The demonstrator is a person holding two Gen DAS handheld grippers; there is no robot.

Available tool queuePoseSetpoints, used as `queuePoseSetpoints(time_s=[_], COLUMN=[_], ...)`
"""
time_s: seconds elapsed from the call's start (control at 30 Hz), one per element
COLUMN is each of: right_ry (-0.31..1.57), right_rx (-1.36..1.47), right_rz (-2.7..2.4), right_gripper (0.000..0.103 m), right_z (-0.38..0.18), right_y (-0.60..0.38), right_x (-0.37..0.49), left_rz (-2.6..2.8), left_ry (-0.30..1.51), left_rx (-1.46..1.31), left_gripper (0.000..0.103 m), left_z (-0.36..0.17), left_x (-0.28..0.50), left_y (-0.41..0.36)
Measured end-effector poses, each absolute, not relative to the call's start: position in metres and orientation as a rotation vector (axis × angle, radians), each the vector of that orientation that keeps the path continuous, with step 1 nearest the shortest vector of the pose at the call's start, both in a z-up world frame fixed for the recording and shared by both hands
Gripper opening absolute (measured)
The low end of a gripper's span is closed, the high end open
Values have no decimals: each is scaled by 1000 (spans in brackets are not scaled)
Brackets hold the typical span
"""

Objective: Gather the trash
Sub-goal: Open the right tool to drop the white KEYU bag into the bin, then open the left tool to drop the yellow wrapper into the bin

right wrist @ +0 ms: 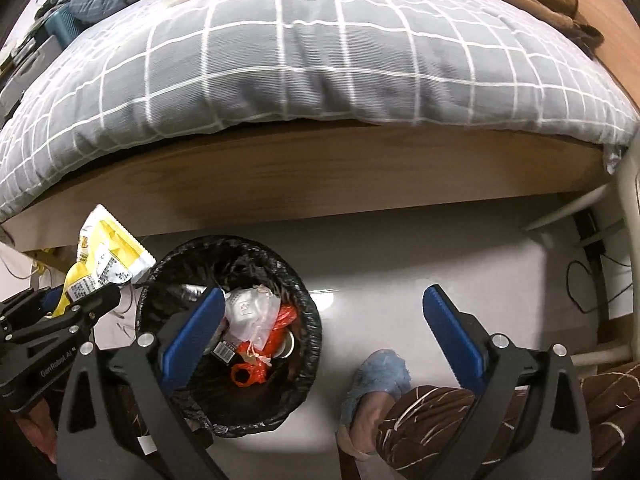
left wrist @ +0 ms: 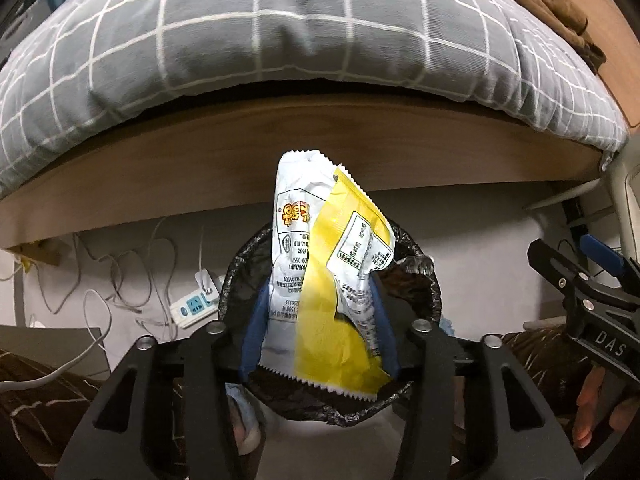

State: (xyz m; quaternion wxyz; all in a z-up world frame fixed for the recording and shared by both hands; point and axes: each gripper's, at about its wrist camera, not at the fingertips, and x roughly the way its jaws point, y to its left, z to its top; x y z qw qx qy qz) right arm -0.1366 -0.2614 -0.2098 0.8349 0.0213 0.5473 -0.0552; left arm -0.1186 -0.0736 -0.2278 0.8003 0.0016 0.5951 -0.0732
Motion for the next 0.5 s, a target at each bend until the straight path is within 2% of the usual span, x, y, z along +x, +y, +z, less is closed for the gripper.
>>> queuePoseSetpoints(time_s=[0.23, 0.5], right_ry=[1149, 1093], right_rx=[46, 19], right_rz=[-119, -113], right_gripper=[95, 95], right_z=[-206, -188], right_y=[-260, -257], right_x=[-135, -134], left_rz=[-127, -92], left_ry=[1251, 1171], left_rx=[29, 65], left_gripper=[72, 90], left_z=[-220, -199], left_x=[-119, -119], left_y=[-76, -76])
